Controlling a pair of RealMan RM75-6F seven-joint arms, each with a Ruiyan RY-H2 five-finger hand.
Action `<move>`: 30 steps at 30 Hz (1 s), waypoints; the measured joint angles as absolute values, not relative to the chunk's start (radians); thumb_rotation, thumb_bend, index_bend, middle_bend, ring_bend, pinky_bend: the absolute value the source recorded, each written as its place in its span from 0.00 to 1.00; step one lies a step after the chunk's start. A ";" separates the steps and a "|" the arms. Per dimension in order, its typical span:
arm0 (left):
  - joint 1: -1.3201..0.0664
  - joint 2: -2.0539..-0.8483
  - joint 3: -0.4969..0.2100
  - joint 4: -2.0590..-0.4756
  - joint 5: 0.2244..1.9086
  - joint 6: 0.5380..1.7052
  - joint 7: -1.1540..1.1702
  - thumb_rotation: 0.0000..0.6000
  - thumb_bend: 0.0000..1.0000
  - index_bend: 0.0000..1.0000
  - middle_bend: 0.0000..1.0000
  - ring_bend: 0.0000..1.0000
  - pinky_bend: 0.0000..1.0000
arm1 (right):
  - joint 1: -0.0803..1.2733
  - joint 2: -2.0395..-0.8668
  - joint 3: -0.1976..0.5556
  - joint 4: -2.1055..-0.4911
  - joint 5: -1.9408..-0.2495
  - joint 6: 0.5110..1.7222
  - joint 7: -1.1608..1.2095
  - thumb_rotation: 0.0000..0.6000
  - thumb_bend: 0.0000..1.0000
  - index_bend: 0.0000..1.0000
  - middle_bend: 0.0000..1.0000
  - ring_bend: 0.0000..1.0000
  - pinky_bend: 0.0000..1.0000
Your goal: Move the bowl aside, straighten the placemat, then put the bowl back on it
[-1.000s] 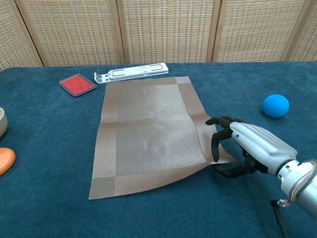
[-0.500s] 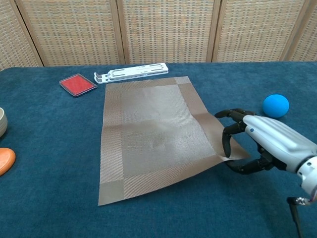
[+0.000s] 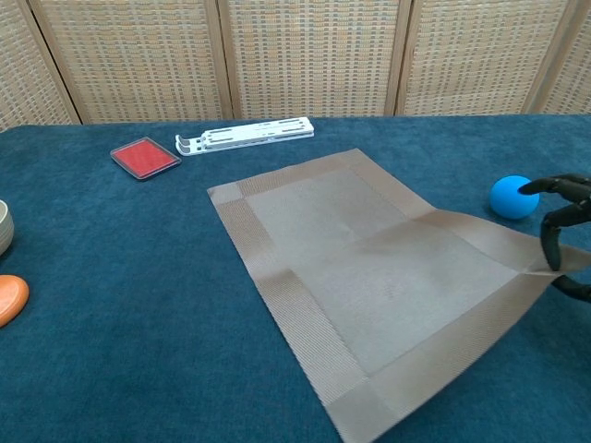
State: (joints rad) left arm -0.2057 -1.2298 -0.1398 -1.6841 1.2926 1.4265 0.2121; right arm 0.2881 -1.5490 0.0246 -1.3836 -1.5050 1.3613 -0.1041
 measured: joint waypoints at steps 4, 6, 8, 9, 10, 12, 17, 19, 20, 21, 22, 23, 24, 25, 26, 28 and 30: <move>-0.209 -1.235 -0.136 -1.686 1.298 1.424 0.226 1.00 0.06 0.06 0.00 0.00 0.00 | 0.290 -1.496 0.046 -1.337 -1.483 1.352 -0.100 1.00 0.58 0.70 0.18 0.00 0.00; -0.211 -1.237 -0.135 -1.685 1.299 1.422 0.231 1.00 0.06 0.06 0.00 0.00 0.00 | 0.297 -1.482 0.065 -1.307 -1.467 1.341 -0.096 1.00 0.58 0.70 0.18 0.00 0.00; -0.213 -1.240 -0.133 -1.686 1.300 1.418 0.237 1.00 0.06 0.06 0.00 0.00 0.00 | 0.308 -1.473 0.088 -1.275 -1.445 1.323 -0.093 1.00 0.58 0.70 0.18 0.00 0.00; -0.214 -1.240 -0.133 -1.686 1.300 1.417 0.239 1.00 0.06 0.06 0.00 0.00 0.00 | 0.314 -1.470 0.098 -1.261 -1.434 1.313 -0.092 1.00 0.58 0.70 0.18 0.00 0.00; -0.214 -1.241 -0.132 -1.686 1.300 1.416 0.241 1.00 0.06 0.06 0.00 0.00 0.00 | 0.321 -1.467 0.109 -1.247 -1.423 1.302 -0.093 1.00 0.58 0.70 0.18 0.00 0.00; -0.215 -1.243 -0.132 -1.685 1.299 1.415 0.244 1.00 0.06 0.06 0.00 0.00 0.00 | 0.339 -1.464 0.133 -1.213 -1.395 1.272 -0.098 1.00 0.58 0.70 0.18 0.00 0.00; -0.223 -1.247 -0.131 -1.686 1.298 1.401 0.253 1.00 0.06 0.06 0.00 0.00 0.00 | 0.401 -1.464 0.190 -1.123 -1.319 1.169 -0.134 1.00 0.53 0.63 0.12 0.00 0.00; -0.230 -1.248 -0.132 -1.691 1.298 1.394 0.260 1.00 0.06 0.06 0.00 0.00 0.00 | 0.425 -1.466 0.209 -1.094 -1.289 1.131 -0.158 1.00 0.41 0.51 0.04 0.00 0.00; -0.232 -1.248 -0.133 -1.694 1.299 1.393 0.262 1.00 0.06 0.06 0.00 0.00 0.00 | 0.439 -1.466 0.218 -1.079 -1.270 1.114 -0.176 1.00 0.32 0.42 0.01 0.00 0.00; -0.235 -1.248 -0.134 -1.697 1.300 1.391 0.265 1.00 0.06 0.06 0.00 0.00 0.00 | 0.446 -1.467 0.224 -1.070 -1.258 1.105 -0.189 1.00 0.26 0.34 0.00 0.00 0.00; -0.239 -1.249 -0.135 -1.699 1.302 1.389 0.270 1.00 0.06 0.06 0.00 0.00 0.00 | 0.448 -1.467 0.228 -1.064 -1.247 1.101 -0.203 1.00 0.23 0.30 0.00 0.00 0.00; -0.242 -1.249 -0.135 -1.701 1.304 1.386 0.275 1.00 0.06 0.06 0.00 0.00 0.00 | 0.447 -1.466 0.232 -1.061 -1.233 1.098 -0.221 1.00 0.21 0.25 0.00 0.00 0.00; -0.245 -1.248 -0.136 -1.703 1.306 1.384 0.280 1.00 0.06 0.06 0.00 0.00 0.00 | 0.444 -1.464 0.235 -1.061 -1.221 1.098 -0.232 1.00 0.19 0.22 0.00 0.00 0.00; -0.250 -1.249 -0.136 -1.704 1.309 1.379 0.288 1.00 0.06 0.06 0.00 0.00 0.00 | 0.439 -1.461 0.238 -1.066 -1.207 1.099 -0.238 1.00 0.19 0.20 0.00 0.00 0.00; -0.254 -1.249 -0.137 -1.705 1.310 1.376 0.293 1.00 0.06 0.06 0.00 0.00 0.00 | 0.431 -1.455 0.243 -1.078 -1.190 1.102 -0.239 1.00 0.18 0.18 0.00 0.00 0.00; -0.265 -1.251 -0.138 -1.707 1.311 1.364 0.305 1.00 0.06 0.06 0.00 0.00 0.00 | 0.413 -1.443 0.249 -1.106 -1.168 1.109 -0.228 1.00 0.18 0.17 0.00 0.00 0.00; -0.277 -1.253 -0.139 -1.709 1.312 1.350 0.316 1.00 0.06 0.06 0.00 0.00 0.00 | 0.388 -1.422 0.254 -1.153 -1.155 1.123 -0.199 1.00 0.18 0.17 0.00 0.00 0.00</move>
